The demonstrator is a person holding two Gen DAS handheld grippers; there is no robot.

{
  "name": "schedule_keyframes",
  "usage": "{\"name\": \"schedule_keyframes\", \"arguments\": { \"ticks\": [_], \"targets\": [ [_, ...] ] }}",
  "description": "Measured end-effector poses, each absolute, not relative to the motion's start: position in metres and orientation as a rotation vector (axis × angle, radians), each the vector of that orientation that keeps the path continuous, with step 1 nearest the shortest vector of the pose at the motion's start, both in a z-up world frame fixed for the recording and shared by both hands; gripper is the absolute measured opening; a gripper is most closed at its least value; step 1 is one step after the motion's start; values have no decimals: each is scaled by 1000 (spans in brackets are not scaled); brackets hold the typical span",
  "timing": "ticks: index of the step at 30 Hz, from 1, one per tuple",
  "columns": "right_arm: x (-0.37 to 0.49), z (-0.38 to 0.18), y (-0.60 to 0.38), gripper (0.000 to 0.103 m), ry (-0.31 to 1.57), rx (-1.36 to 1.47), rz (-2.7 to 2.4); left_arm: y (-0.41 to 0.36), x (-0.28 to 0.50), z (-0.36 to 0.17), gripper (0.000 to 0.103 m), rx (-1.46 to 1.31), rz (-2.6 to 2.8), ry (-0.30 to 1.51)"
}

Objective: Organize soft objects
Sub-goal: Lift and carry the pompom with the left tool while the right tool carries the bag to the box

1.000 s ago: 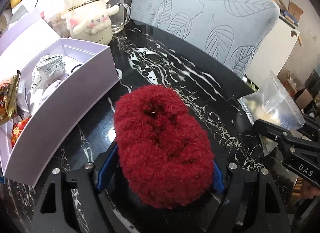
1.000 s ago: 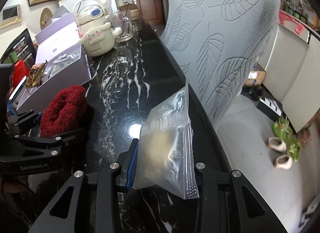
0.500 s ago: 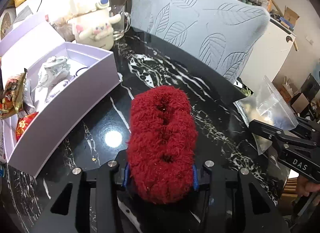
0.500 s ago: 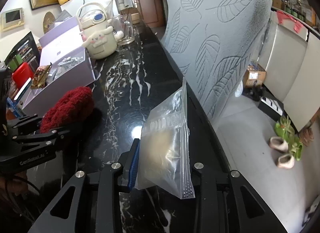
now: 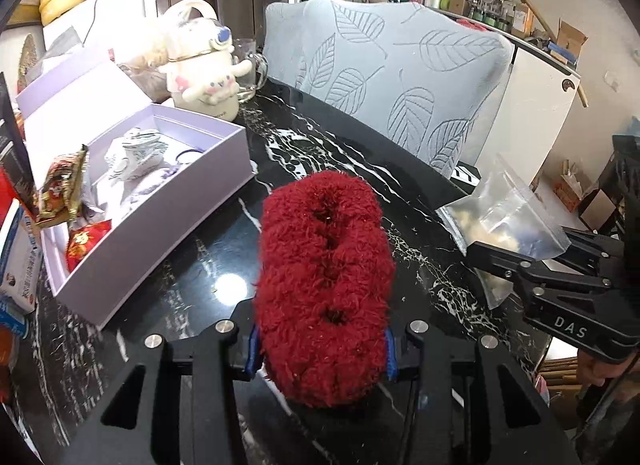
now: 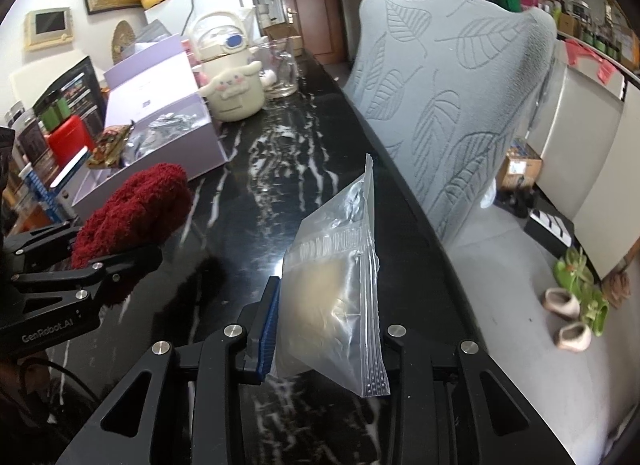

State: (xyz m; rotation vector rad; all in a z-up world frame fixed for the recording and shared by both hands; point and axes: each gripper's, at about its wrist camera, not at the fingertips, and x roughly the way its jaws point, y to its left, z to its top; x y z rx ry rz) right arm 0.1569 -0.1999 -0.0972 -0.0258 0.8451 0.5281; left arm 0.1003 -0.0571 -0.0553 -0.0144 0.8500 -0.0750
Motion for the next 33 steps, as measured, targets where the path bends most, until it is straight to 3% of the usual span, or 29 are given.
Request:
{"name": "schedule_keyframes", "arguments": {
  "ticks": [33],
  "targets": [
    [111,-90,-83,32,850,-119,850,30,29,-46,44,-109,104,841]
  ]
}}
